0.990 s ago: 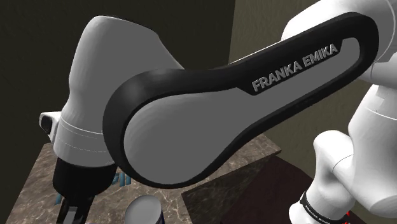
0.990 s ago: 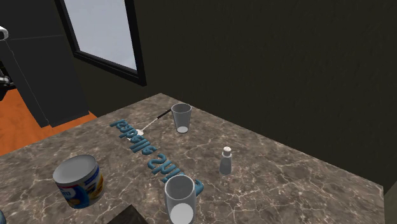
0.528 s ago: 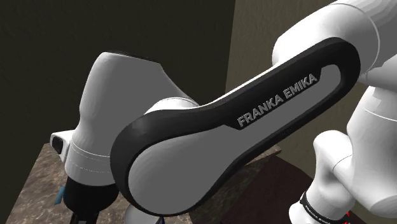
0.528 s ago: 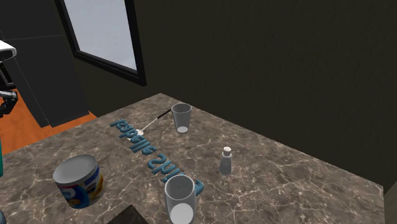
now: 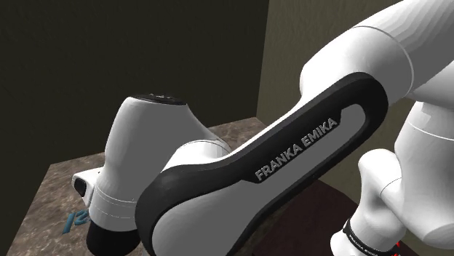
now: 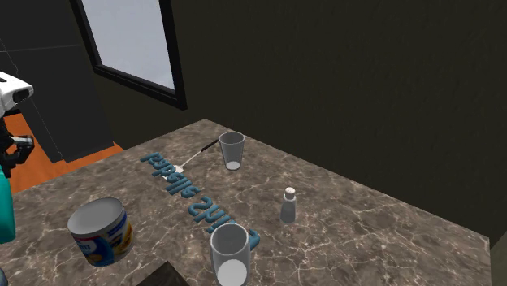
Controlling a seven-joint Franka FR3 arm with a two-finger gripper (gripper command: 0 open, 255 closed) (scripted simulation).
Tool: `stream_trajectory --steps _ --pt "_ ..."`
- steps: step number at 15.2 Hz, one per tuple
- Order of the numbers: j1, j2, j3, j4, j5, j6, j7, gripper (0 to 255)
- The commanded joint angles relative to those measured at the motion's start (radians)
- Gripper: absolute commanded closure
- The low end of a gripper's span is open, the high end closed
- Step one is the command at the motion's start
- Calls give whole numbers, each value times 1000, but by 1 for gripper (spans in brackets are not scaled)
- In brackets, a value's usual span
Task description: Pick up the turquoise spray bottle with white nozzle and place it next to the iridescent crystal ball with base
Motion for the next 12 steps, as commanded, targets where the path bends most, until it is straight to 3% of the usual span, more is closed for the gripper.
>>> stream_trajectory --steps 1,12 --pt "0 10 2 -15 8 25 -12 255" --pt "0 86 16 -71 52 153 -74 255"
